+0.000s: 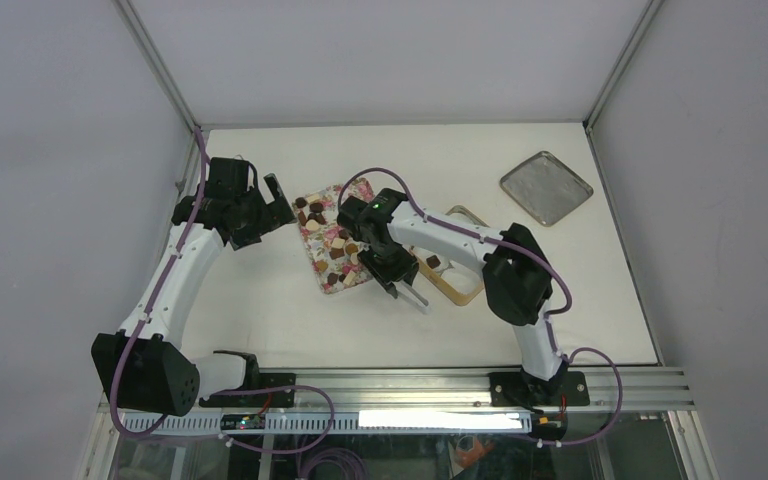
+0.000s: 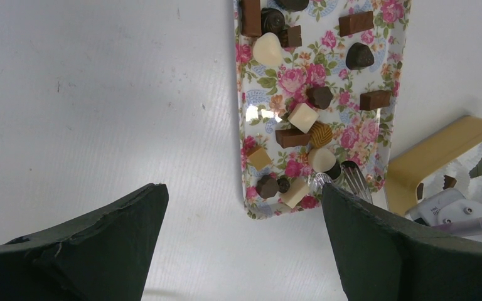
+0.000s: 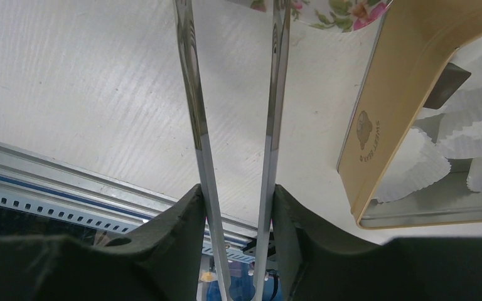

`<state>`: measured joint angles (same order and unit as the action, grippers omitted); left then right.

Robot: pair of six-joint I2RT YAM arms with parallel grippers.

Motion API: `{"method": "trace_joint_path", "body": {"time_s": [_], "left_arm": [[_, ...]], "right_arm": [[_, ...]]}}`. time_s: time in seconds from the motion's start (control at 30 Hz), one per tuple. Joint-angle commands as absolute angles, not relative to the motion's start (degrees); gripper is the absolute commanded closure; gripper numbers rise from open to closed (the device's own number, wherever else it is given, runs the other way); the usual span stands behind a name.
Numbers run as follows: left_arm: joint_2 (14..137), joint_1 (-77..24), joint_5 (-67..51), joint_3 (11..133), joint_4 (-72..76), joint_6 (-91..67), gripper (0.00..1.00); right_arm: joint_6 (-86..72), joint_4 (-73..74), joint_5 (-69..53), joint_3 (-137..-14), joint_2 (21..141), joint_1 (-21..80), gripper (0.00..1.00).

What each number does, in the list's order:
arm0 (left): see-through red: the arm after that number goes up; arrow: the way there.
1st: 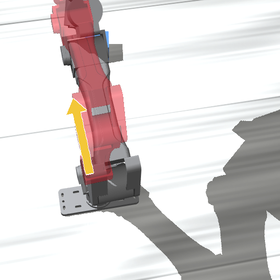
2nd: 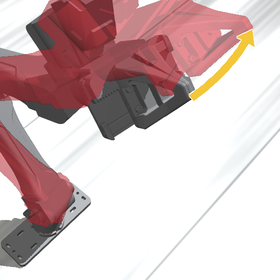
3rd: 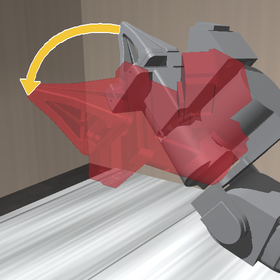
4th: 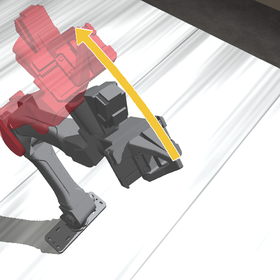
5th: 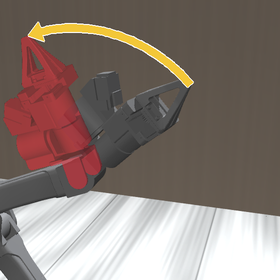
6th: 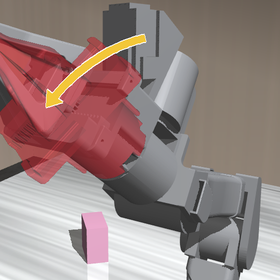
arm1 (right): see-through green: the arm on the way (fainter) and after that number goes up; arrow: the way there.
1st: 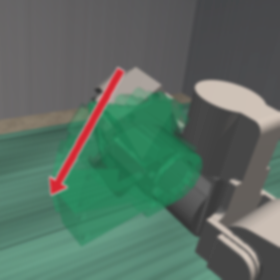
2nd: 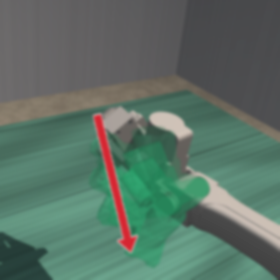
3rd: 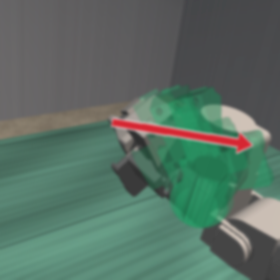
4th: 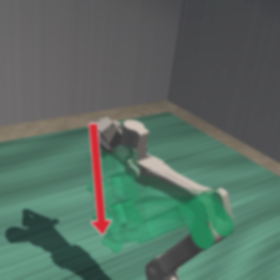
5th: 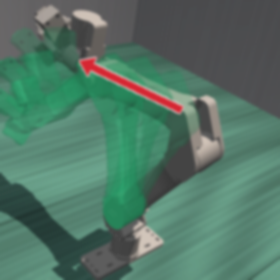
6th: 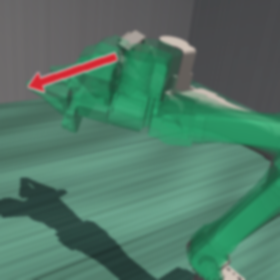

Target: Pack the chocolate

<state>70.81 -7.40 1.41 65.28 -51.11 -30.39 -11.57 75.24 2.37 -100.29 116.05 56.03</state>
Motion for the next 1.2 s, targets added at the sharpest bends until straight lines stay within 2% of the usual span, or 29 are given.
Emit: {"method": "trace_joint_path", "body": {"time_s": [0.0,0.17,0.4,1.17], "left_arm": [[69.1,-7.0,1.6,65.4,-49.7,-29.3,0.01],[69.4,-7.0,1.5,65.5,-49.7,-29.4,0.01],[69.6,-7.0,1.4,65.6,-49.7,-29.4,0.01],[70.2,-7.0,1.4,66.2,-49.7,-28.9,0.01]], "right_arm": [[-10.3,75.3,2.7,-103.3,116.0,56.2,0.57],[-10.0,74.9,2.9,-103.0,116.6,56.1,0.61],[-10.1,72.7,2.1,-101.0,116.1,55.3,0.83],[-12.0,73.1,6.5,-100.8,102.7,51.3,0.87]]}}
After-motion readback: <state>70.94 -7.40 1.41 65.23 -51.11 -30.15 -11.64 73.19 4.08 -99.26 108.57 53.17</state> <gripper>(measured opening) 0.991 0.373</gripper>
